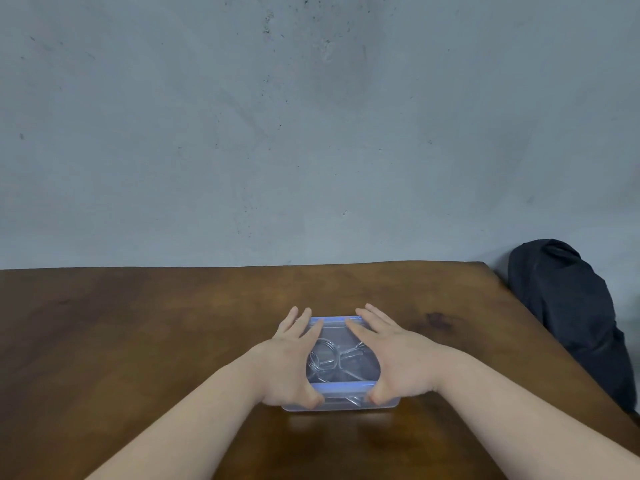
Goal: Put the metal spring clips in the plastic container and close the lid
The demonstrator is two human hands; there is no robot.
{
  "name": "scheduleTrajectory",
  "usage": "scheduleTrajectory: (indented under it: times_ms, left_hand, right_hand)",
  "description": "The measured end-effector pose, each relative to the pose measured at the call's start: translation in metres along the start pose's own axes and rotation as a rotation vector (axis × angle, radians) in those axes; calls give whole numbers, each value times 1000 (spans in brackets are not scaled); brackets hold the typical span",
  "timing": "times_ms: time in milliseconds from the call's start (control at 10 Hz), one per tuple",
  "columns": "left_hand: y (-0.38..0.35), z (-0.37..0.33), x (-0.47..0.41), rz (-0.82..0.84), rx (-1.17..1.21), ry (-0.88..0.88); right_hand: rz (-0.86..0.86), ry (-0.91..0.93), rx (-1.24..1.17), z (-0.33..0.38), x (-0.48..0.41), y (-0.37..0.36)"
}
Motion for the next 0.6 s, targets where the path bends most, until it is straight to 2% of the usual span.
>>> scheduleTrajectory:
  times_ms: [300, 400, 500, 600]
  left_hand:
    - [13, 15, 19, -26, 298, -89]
    - [42, 21, 23, -128, 402, -117]
    - [71, 26, 27, -221, 493, -131]
    - [96, 14, 29, -230, 799, -206]
  right_hand:
    - [-100, 85, -289, -14, 29, 4]
    - [-190, 77, -413, -27, 39, 29]
    - [-280, 58, -403, -28, 50, 59]
    - [-350, 163, -727, -19, 56, 87]
Point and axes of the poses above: each hand's wrist, its own x-axis away from the middle knuckle, its own y-axis out of the back of the hand, z = x × y, the point moved 9 cm from there along -x, towards the middle knuckle, and after that the axes turned 12 degrees about z, right-handed, at the moved point
